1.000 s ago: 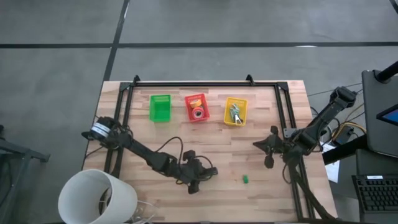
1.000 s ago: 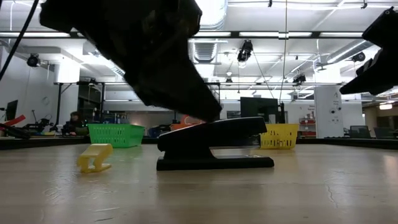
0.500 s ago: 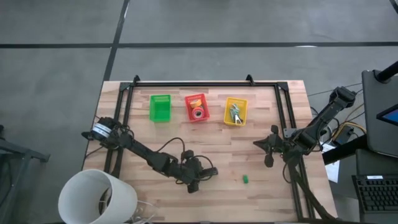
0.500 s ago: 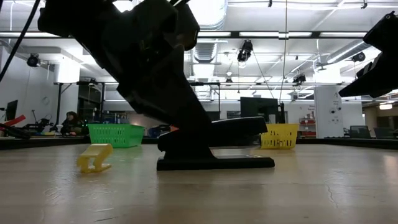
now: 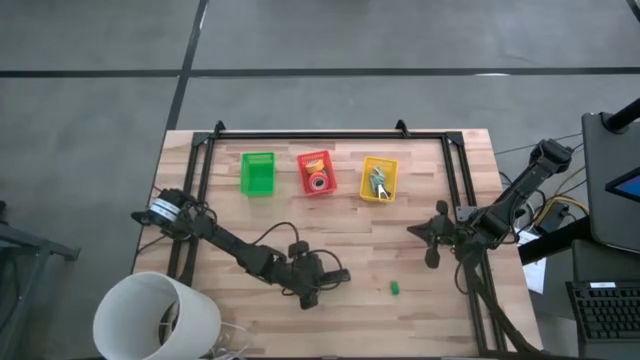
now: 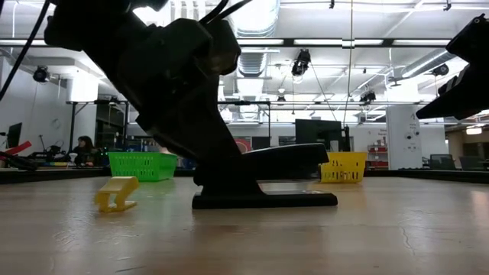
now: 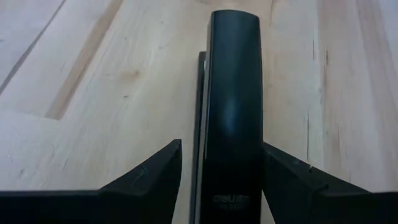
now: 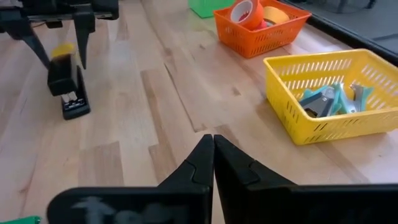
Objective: Pick and place Stapler, Stapler remover, tape
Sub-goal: Put the black stapler into the green bin
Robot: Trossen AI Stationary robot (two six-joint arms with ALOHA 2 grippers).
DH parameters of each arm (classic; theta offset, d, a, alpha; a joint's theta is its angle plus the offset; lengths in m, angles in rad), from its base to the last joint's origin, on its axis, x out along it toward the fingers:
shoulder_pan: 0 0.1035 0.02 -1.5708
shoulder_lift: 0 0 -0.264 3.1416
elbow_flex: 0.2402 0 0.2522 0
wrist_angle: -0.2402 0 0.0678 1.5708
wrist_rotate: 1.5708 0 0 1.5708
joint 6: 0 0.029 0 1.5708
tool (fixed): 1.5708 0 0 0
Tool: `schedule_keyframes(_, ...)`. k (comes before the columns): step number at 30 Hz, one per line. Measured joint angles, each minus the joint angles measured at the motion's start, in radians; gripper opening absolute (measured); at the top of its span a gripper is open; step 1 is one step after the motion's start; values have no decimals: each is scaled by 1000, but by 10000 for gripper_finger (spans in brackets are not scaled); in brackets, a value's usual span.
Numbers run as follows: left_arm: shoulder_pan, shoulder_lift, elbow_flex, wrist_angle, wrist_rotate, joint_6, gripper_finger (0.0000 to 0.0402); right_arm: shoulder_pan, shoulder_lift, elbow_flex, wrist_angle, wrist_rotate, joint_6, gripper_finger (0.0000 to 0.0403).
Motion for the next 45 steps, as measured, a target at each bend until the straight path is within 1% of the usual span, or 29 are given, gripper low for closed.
schedule_keyframes(4,0,0,-3,0,-29,-19,191,1,0,0,0,30,-1,8)
schedule_keyframes(10,2,0,-3,3,-36,-8,128,1,0,0,0,31,0,8)
schedule_keyframes(16,4,0,-3,1,-55,-1,127,1,0,0,1,31,0,8)
schedule_keyframes(18,4,0,-3,-2,-83,0,131,1,0,0,1,31,0,8)
schedule_keyframes(21,5,-6,-4,-3,-150,8,143,1,0,0,1,31,0,8)
schedule_keyframes(25,6,-26,-4,-14,-250,10,137,1,0,0,1,32,1,9)
schedule_keyframes(27,5,-40,-4,-49,-333,-50,130,1,0,0,1,31,1,8)
schedule_keyframes(29,5,-53,-4,-96,-426,-159,129,1,0,0,1,32,1,8)
schedule_keyframes(31,5,-64,-4,-140,-527,-235,129,1,0,0,1,32,2,8)
schedule_keyframes(33,6,-75,-4,-175,-595,-257,135,1,1,0,2,33,2,8)
schedule_keyframes(36,9,-96,-4,-225,-656,-296,141,1,1,0,1,33,2,8)
schedule_keyframes(40,16,-140,-4,-303,-747,-364,136,1,1,0,2,33,2,8)
schedule_keyframes(42,24,-164,-4,-354,-764,-389,135,1,1,0,1,33,2,8)
schedule_keyframes(45,37,-213,-4,-440,-764,-441,137,1,1,0,1,33,2,8)
